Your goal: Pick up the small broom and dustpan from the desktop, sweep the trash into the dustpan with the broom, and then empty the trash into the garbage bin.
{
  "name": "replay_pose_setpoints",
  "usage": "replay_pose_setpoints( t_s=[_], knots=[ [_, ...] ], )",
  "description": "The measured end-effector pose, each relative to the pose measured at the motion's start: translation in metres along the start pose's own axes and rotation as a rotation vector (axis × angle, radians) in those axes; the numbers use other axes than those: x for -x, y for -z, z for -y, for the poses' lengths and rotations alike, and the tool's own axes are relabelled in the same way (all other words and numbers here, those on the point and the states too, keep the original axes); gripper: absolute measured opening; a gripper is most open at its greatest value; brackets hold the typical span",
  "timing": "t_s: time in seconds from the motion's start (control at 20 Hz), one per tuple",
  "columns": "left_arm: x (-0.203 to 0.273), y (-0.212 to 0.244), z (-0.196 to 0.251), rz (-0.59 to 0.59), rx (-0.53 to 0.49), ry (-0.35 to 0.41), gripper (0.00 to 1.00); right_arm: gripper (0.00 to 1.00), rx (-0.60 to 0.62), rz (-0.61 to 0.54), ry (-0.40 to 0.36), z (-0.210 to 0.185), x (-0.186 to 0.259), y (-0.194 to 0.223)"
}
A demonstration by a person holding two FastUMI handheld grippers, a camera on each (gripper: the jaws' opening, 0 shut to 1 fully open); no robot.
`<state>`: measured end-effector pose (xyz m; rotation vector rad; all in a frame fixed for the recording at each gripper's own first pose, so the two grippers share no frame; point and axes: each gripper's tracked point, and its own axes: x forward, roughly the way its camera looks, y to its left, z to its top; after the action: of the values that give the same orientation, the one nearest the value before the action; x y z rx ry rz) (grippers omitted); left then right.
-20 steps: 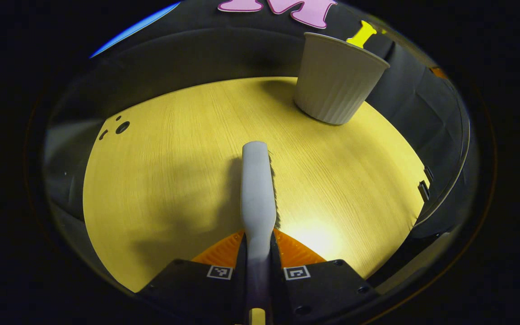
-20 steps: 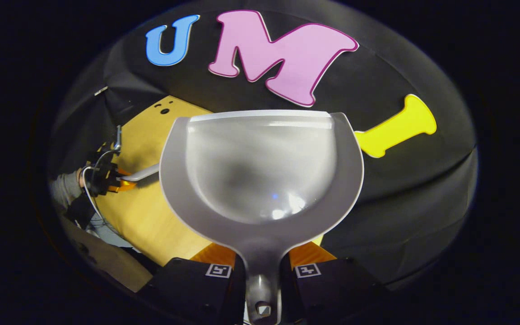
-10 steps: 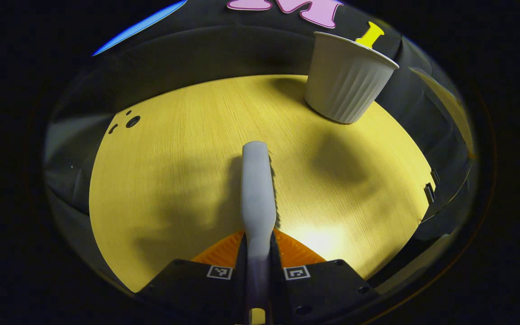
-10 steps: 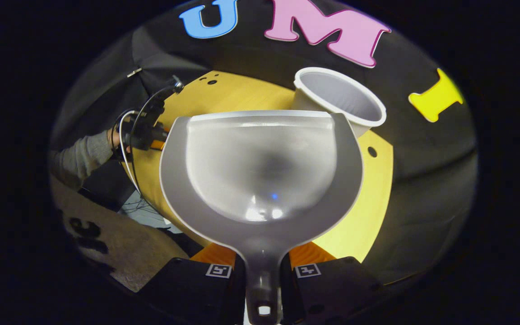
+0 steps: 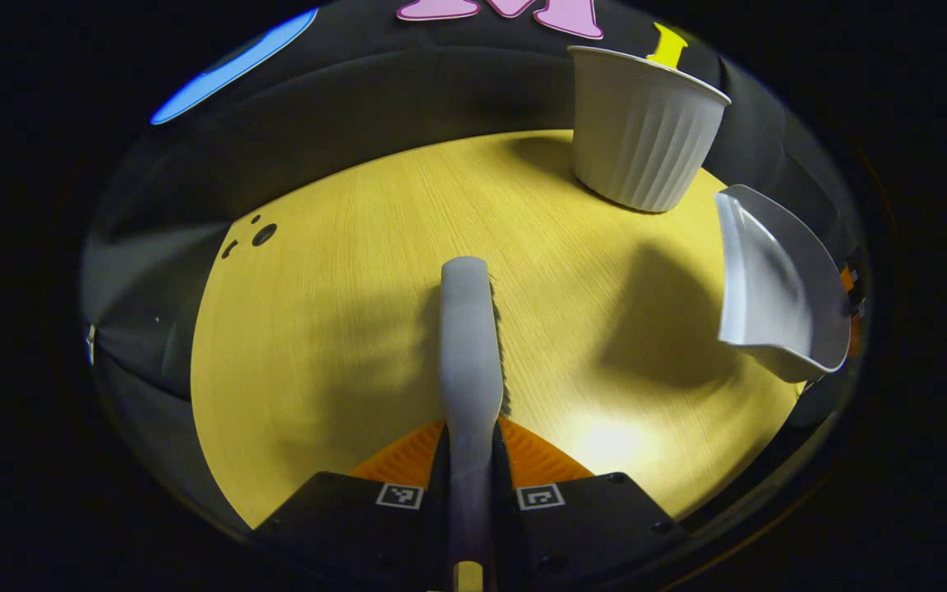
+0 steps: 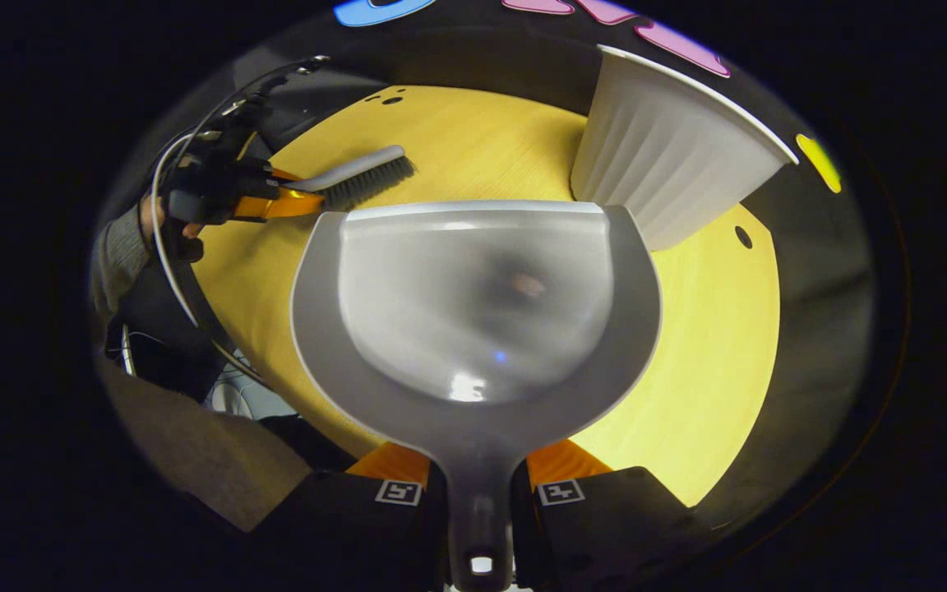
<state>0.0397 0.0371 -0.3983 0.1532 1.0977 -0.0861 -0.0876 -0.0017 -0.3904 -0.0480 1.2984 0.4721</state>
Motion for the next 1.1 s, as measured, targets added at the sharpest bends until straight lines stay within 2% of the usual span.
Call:
replay_pose_setpoints(
  t_s=[0.4, 0.45, 0.5, 0.7, 0.85, 1.0, 1.05, 1.1],
  knots=[
    [-0.007, 0.003, -0.005, 0.011, -0.045, -0.076, 0.28, 0.36, -0.003, -0.046, 0.012, 0.006, -0.054, 0.008],
    [-0.008, 0.004, -0.005, 0.007, -0.051, -0.083, 0.31, 0.36, -0.013, -0.049, 0.008, 0.006, -0.056, 0.009],
    [-0.009, 0.005, -0.005, 0.002, -0.056, -0.087, 0.28, 0.36, -0.022, -0.054, -0.002, 0.004, -0.061, 0.009],
    [-0.011, 0.011, -0.002, -0.017, -0.053, -0.088, 0.32, 0.36, -0.018, -0.064, 0.012, 0.007, -0.068, 0.010],
    [-0.008, 0.012, 0.002, -0.016, -0.054, -0.070, 0.30, 0.36, -0.005, -0.062, 0.019, 0.006, -0.069, 0.011],
    [-0.007, 0.007, 0.007, -0.022, -0.069, -0.045, 0.54, 0.38, -0.003, -0.051, 0.009, 0.007, -0.067, 0.009],
    [-0.003, 0.007, 0.008, -0.019, -0.070, -0.043, 0.56, 0.40, -0.012, -0.046, 0.004, 0.008, -0.062, 0.011],
    [-0.003, 0.006, 0.008, -0.015, -0.066, -0.042, 0.63, 0.35, -0.026, -0.044, 0.000, 0.006, -0.060, 0.013]
  ],
)
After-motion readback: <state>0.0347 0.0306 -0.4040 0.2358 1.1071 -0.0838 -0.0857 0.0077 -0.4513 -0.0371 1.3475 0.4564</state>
